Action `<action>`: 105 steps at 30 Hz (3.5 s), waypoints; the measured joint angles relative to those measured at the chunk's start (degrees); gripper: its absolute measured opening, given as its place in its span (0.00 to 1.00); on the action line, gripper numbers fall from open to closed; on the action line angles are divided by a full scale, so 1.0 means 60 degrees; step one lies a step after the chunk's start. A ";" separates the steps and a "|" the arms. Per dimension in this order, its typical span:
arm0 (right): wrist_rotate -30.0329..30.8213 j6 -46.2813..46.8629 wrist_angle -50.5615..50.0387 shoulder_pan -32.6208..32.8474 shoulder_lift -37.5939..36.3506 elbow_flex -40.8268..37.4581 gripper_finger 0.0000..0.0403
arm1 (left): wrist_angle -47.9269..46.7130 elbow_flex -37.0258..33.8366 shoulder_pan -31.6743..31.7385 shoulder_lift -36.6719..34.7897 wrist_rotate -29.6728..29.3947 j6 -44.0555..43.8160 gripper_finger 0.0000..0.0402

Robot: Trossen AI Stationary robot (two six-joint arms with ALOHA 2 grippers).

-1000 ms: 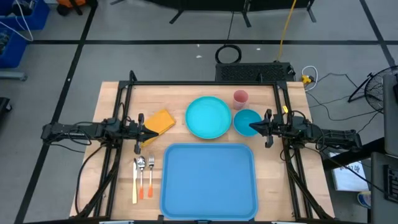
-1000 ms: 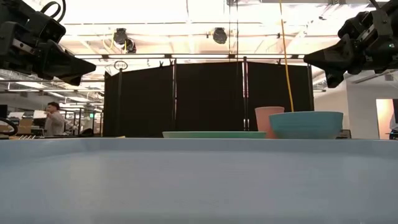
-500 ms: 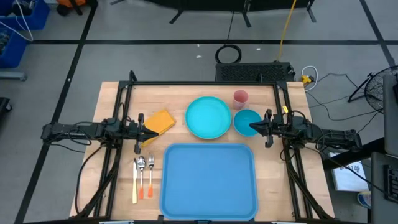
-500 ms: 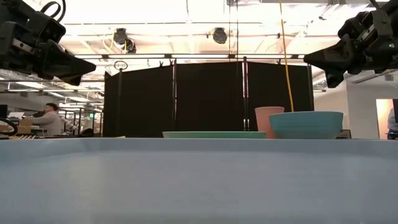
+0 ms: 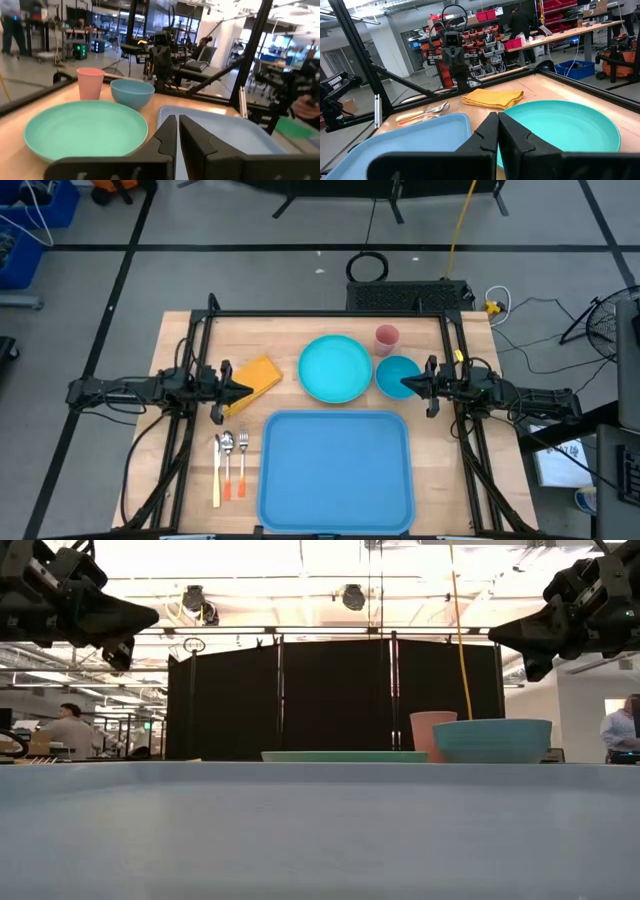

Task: Set up tray
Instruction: Put the green plate on the left of the blue tray

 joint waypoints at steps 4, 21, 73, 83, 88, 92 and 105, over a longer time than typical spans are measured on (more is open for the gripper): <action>0.0010 -0.0004 0.0090 0.0000 0.0000 -0.0004 0.00 | 0.0828 0.0000 0.0014 0.0010 -0.0097 -0.0417 0.05; 0.0069 -0.0125 0.0544 -0.0004 0.0000 -0.0004 0.00 | -0.3797 0.7003 0.1830 0.6939 -0.2374 0.0465 0.05; 0.1055 -0.1458 0.0504 -0.0015 0.0000 -0.0002 0.00 | -0.9677 1.6698 0.5519 1.9134 0.0537 0.3282 0.90; 0.1044 -0.1498 0.0465 -0.0015 0.0015 -0.0003 0.00 | -0.9799 1.6673 0.5463 2.0083 0.0763 0.3290 0.89; 0.1025 -0.1501 0.0459 -0.0015 0.0015 0.0000 0.00 | -0.9760 1.6680 0.5446 2.0097 0.0363 0.3206 0.83; 0.1019 -0.1501 0.0416 -0.0015 0.0015 -0.0004 0.00 | -0.9699 1.6680 0.5438 2.0100 0.0309 0.3129 0.68; 0.1015 -0.1504 0.0421 -0.0015 0.0018 0.0000 0.00 | -0.9573 1.6702 0.5326 2.0087 0.1340 0.2718 0.04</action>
